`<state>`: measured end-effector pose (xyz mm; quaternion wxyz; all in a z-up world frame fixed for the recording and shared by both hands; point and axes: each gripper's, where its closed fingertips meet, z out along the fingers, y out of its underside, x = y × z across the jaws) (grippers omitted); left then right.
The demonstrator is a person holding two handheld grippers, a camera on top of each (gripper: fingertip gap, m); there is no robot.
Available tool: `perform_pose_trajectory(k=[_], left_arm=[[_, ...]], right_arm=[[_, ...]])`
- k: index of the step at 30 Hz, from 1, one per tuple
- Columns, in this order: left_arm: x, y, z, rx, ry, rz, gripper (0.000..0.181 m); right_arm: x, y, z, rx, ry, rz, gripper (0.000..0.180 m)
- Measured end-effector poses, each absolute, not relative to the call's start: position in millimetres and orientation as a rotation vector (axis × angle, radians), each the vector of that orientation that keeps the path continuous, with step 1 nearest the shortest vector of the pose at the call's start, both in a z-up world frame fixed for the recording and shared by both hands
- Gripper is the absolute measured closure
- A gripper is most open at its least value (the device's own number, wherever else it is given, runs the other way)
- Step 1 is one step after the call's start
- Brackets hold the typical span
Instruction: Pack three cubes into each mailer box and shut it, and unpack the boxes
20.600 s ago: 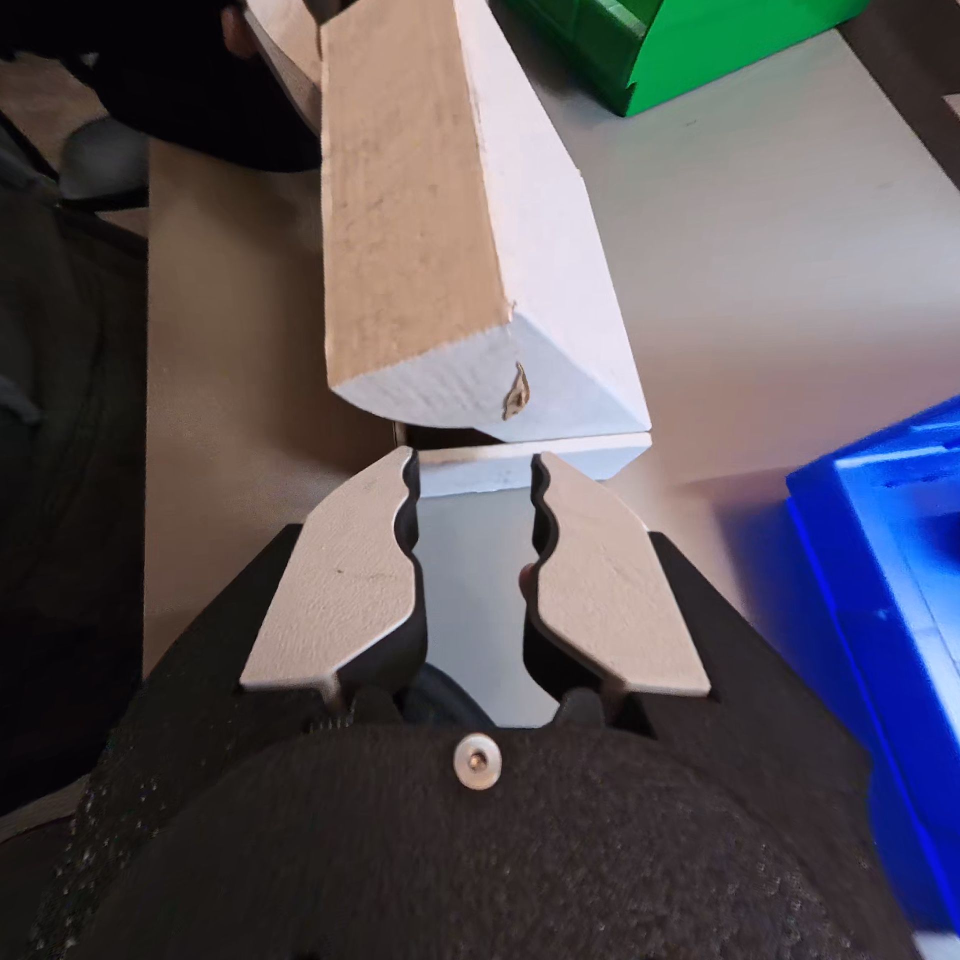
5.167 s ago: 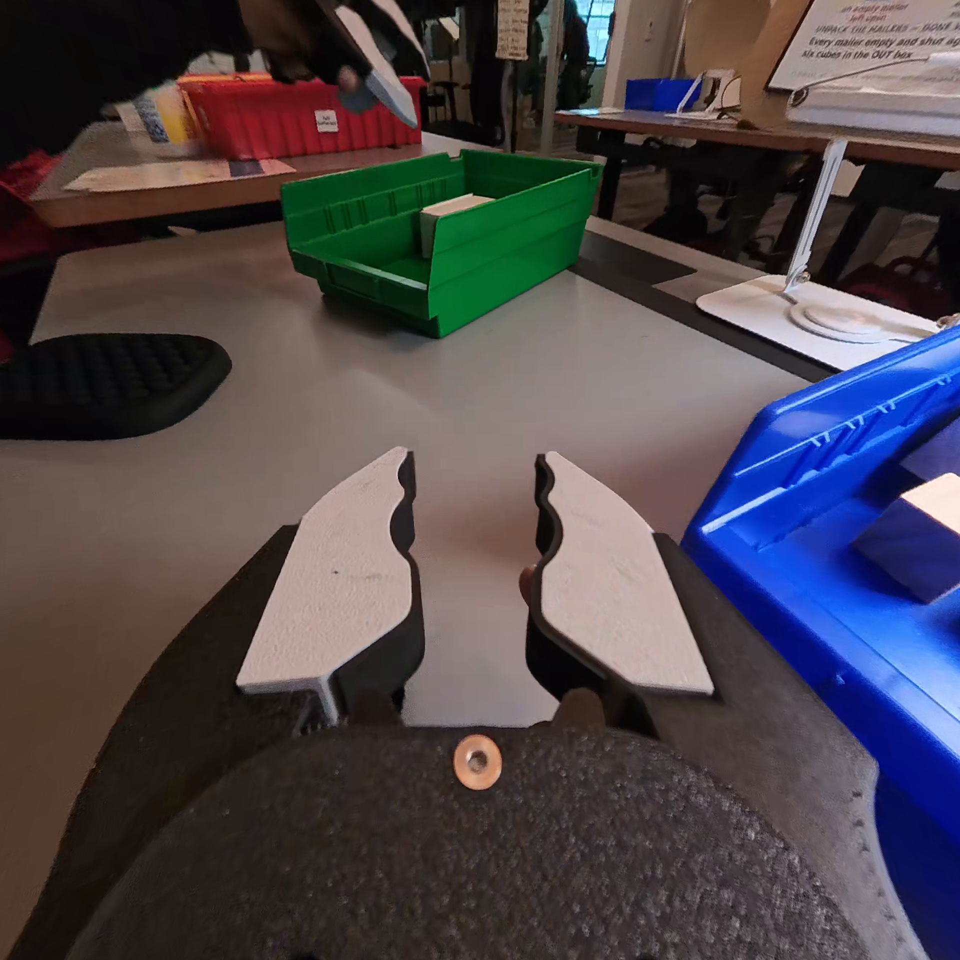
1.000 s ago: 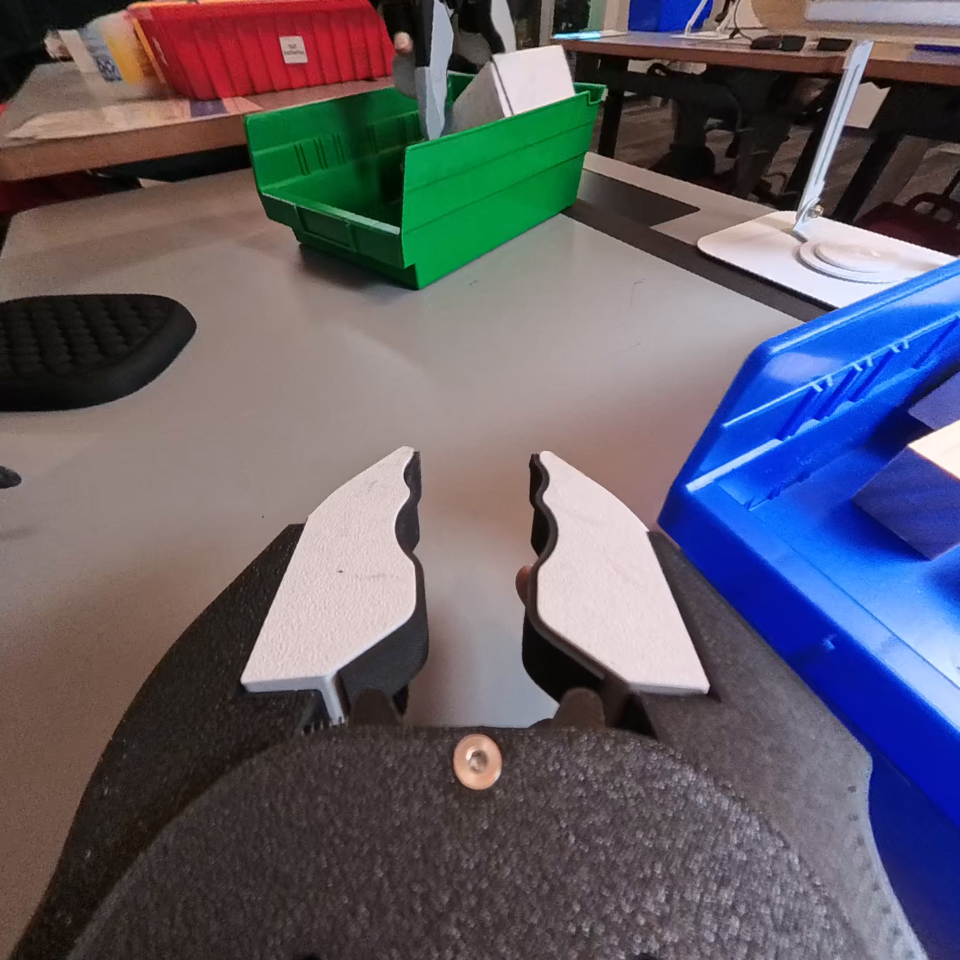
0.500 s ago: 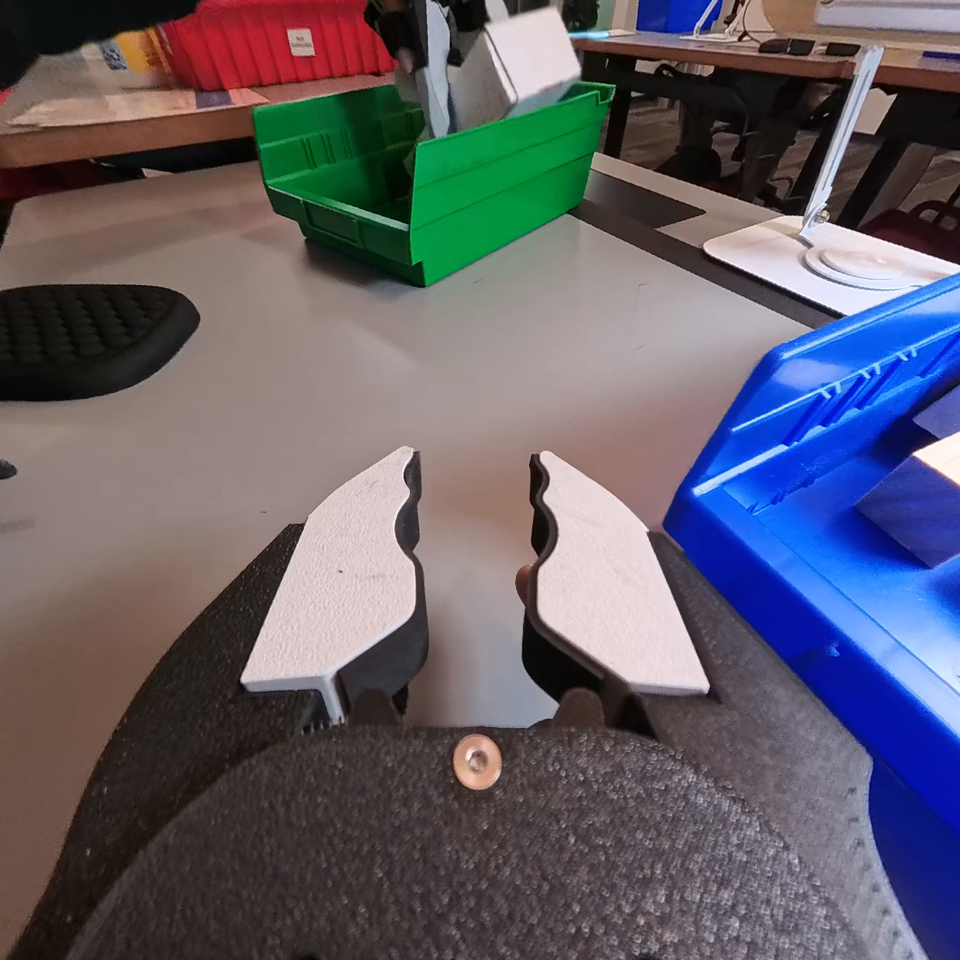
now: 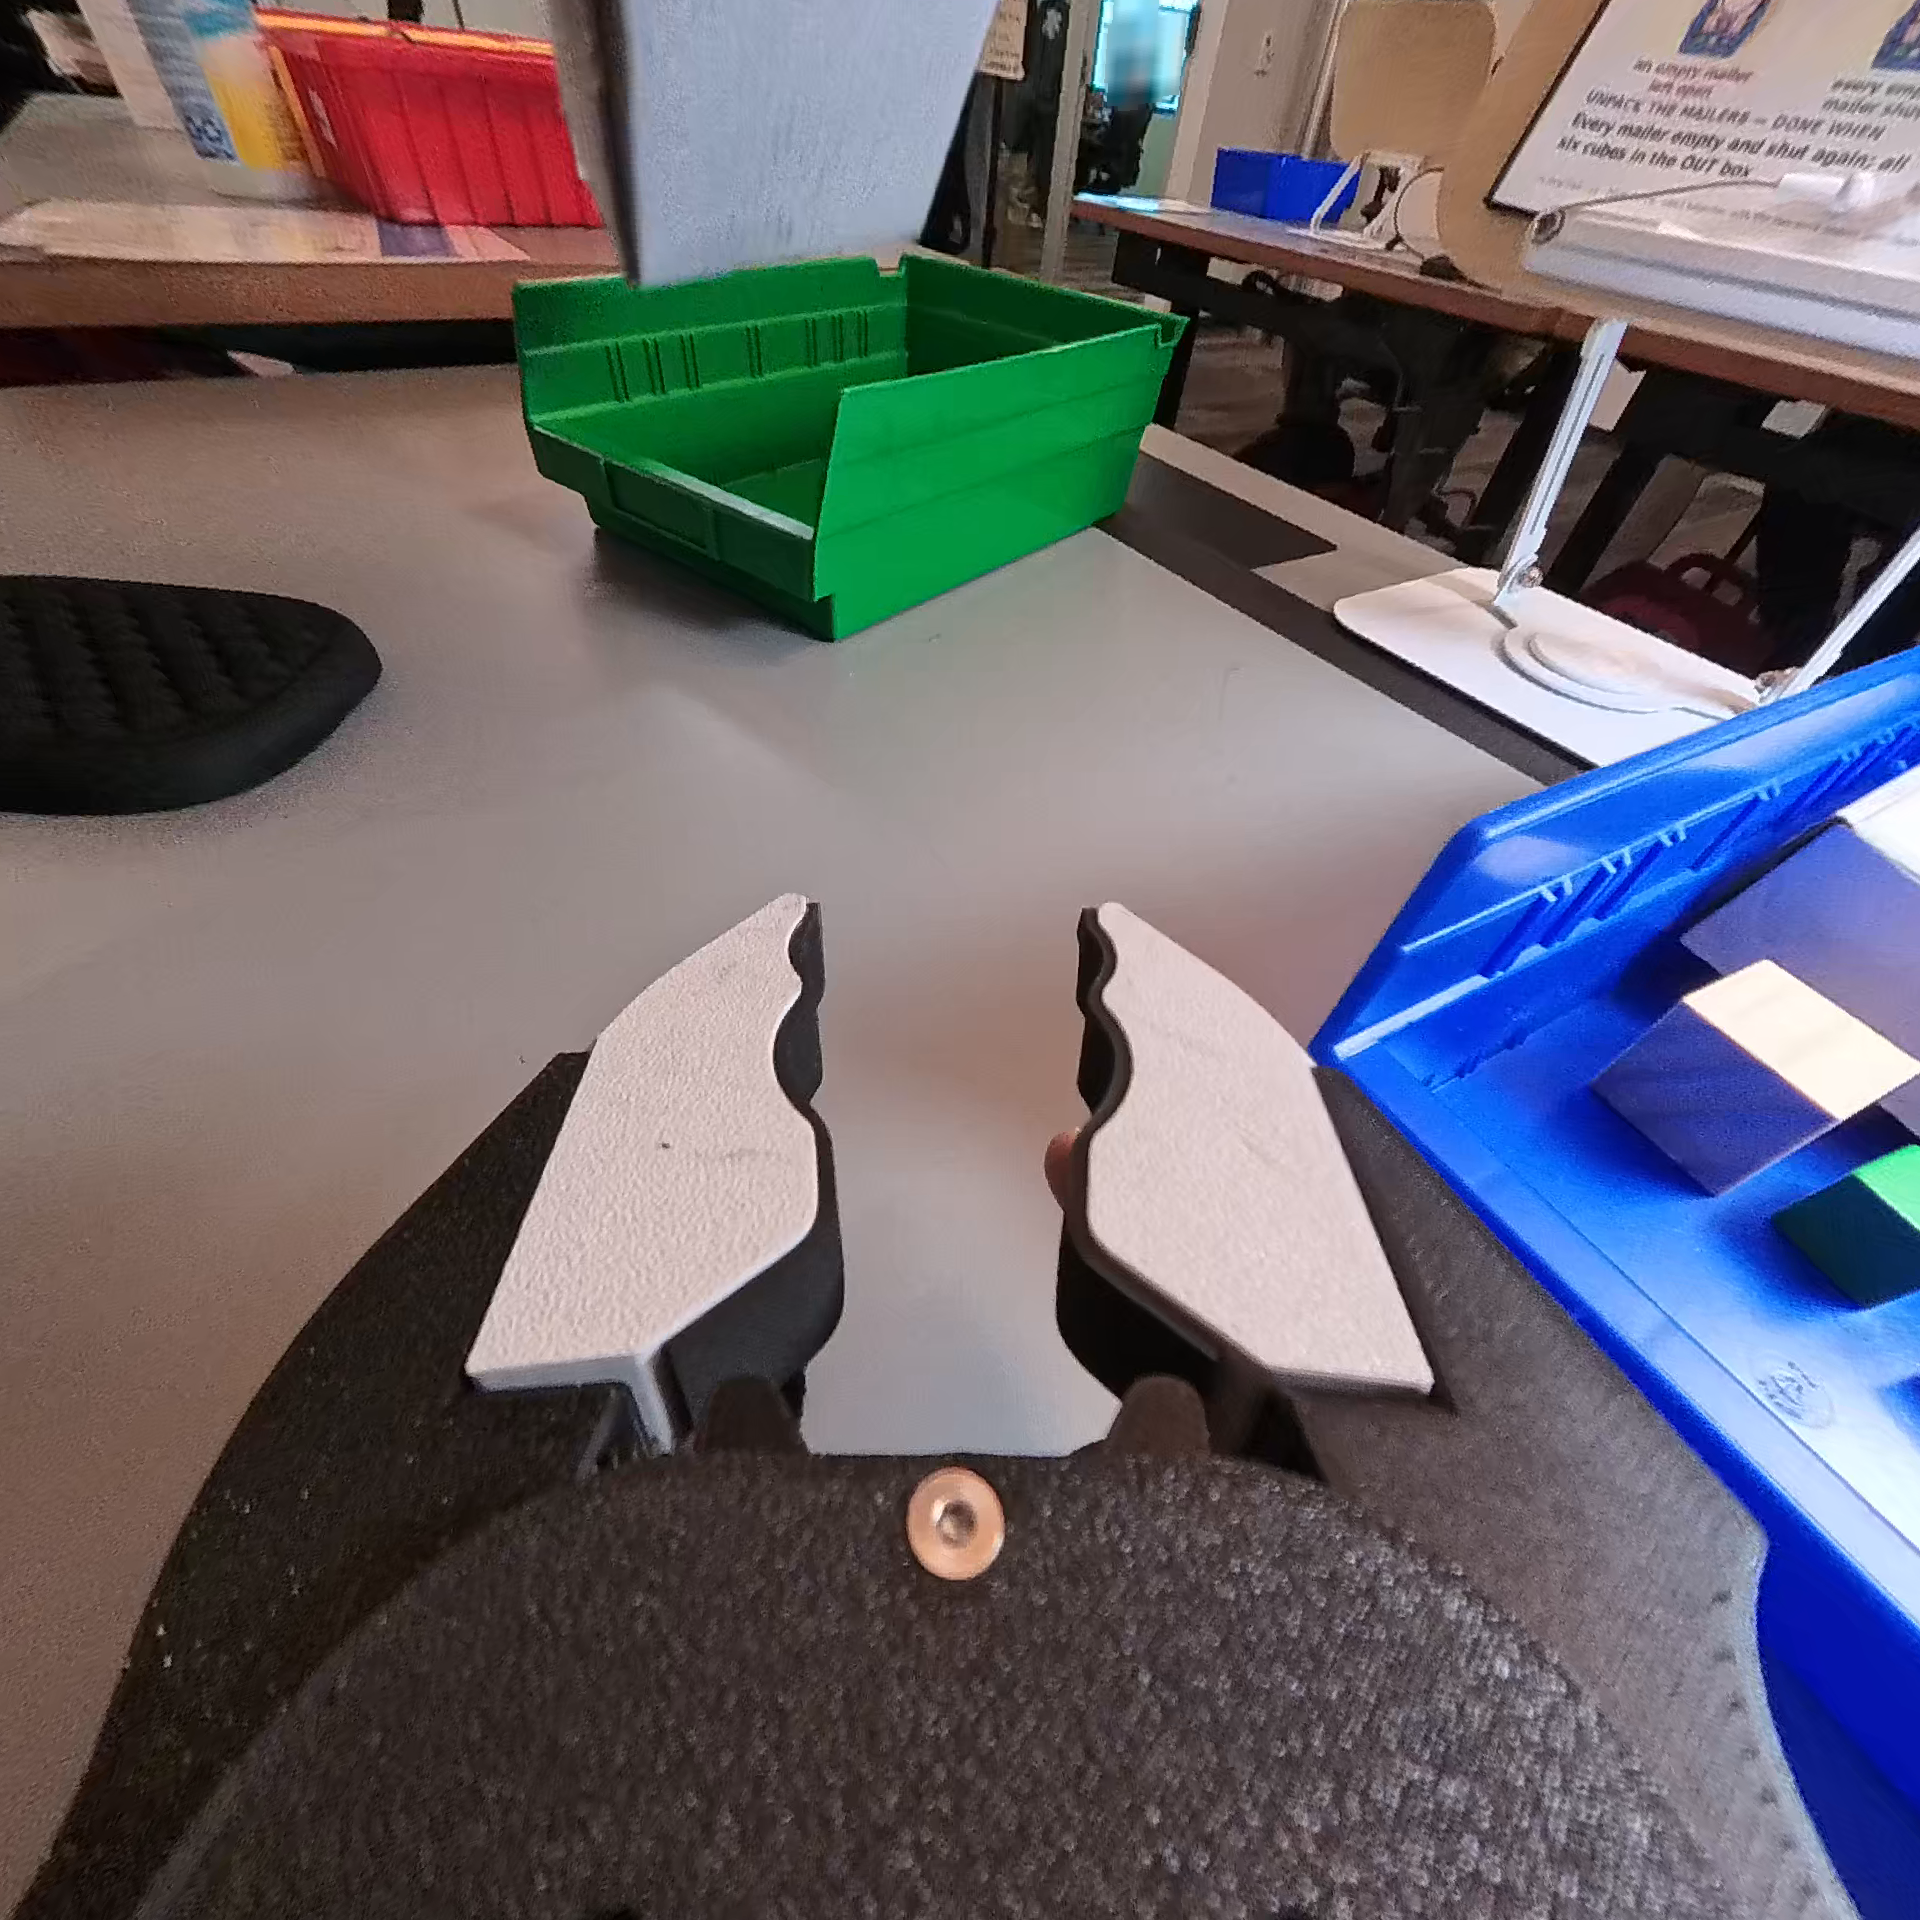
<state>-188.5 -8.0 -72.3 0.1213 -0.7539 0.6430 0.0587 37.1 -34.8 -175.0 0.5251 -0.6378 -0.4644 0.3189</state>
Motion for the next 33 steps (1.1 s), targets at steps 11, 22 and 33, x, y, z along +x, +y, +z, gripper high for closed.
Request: perform_pose_trajectory(k=[11,22,33], left_arm=[[-43,-76,-193,-2.062,2.195,0.202,0.047],[10,-71,-207,-2.062,1.908,-0.101,0.047],[1,-67,-244,-2.088,1.875,-0.079,0.053]], right_arm=[[70,-7,-158,-1.523,-0.974,0.597,0.133],[91,15,-169,-1.619,-0.918,0.488,0.133],[99,11,-180,-1.619,-1.040,0.521,0.129]])
